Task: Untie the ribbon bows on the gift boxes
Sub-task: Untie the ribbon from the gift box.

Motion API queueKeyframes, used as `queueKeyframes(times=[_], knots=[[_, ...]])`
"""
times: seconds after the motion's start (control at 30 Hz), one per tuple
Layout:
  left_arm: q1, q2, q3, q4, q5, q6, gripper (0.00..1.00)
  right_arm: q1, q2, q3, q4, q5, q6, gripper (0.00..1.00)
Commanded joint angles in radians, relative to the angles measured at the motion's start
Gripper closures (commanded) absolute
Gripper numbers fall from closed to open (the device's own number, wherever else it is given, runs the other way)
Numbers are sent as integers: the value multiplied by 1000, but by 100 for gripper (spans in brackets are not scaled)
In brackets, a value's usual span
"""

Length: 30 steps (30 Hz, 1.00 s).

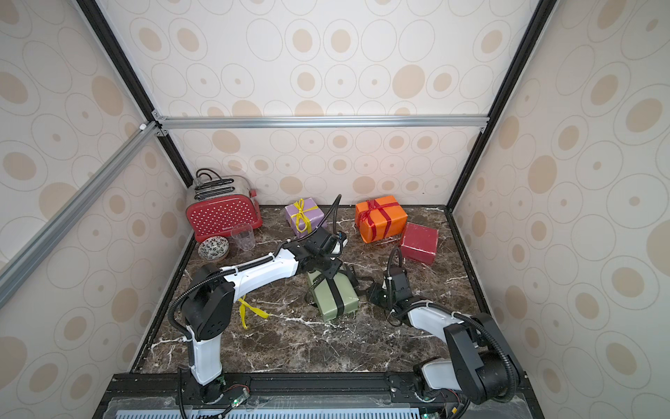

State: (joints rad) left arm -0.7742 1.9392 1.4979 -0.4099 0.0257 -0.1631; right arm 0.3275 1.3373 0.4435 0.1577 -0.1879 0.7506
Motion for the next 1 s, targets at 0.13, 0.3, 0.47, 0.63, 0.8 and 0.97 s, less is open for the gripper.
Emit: queueKeyframes(times=[0.13,0.3,0.47,0.63,0.8,0.97], knots=[[-1,-43,-10,26,-250,-54,100,-3,3,21,-8,-4,2,61],[12,-126,-120,65,-545,-199,100,-3,1,18,-8,-3,3,61],[46,-166,-203,35,-629,-344,100,-3,2,18,-7,-4,3,61],[83,-145,-224,-37,-621,-437,100,-3,0,18,-9,-2,4,61],[116,-212,-336,17,-587,-476,75,-3,-8,13,-11,2,4,59],[152,-310,-423,36,-555,-494,37,-4,-13,10,-11,5,1,57]])
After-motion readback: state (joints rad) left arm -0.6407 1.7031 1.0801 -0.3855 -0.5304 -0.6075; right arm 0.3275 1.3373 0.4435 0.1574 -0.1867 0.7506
